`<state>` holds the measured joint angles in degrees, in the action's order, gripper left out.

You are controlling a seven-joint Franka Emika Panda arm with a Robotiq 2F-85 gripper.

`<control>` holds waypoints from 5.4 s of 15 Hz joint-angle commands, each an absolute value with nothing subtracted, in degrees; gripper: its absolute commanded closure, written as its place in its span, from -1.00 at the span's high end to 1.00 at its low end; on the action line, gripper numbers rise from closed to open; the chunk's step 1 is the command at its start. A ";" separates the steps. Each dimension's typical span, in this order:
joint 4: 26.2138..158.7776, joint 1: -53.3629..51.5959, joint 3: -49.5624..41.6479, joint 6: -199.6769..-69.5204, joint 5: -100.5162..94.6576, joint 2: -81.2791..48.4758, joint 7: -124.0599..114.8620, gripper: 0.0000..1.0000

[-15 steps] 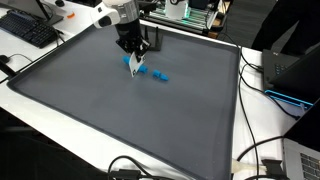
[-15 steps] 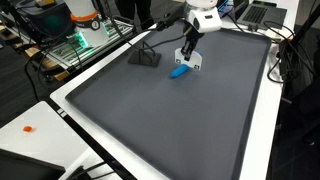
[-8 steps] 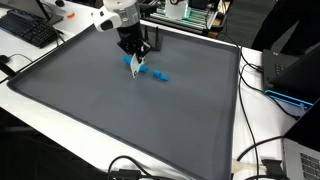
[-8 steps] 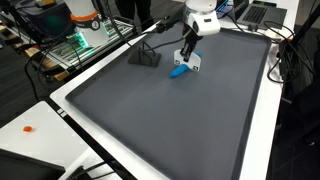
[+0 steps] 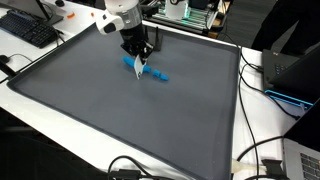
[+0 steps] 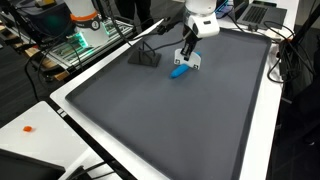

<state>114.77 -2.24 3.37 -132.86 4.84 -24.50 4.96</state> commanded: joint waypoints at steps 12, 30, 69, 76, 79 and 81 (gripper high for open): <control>114.60 -1.24 3.78 -130.60 5.33 -21.10 5.27 -0.98; 115.22 0.16 0.45 -131.59 3.91 -22.39 3.41 -0.98; 117.26 0.01 0.68 -127.00 9.20 -17.22 -8.08 -0.98; 124.01 0.39 0.83 -123.69 19.31 -9.04 -13.84 -0.98; 128.73 0.30 0.24 -124.74 21.15 -5.50 -16.09 -0.98; 131.82 0.10 -0.12 -125.21 20.74 -3.31 -17.88 -0.98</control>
<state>125.37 0.05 0.39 -123.76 19.43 -8.30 -15.64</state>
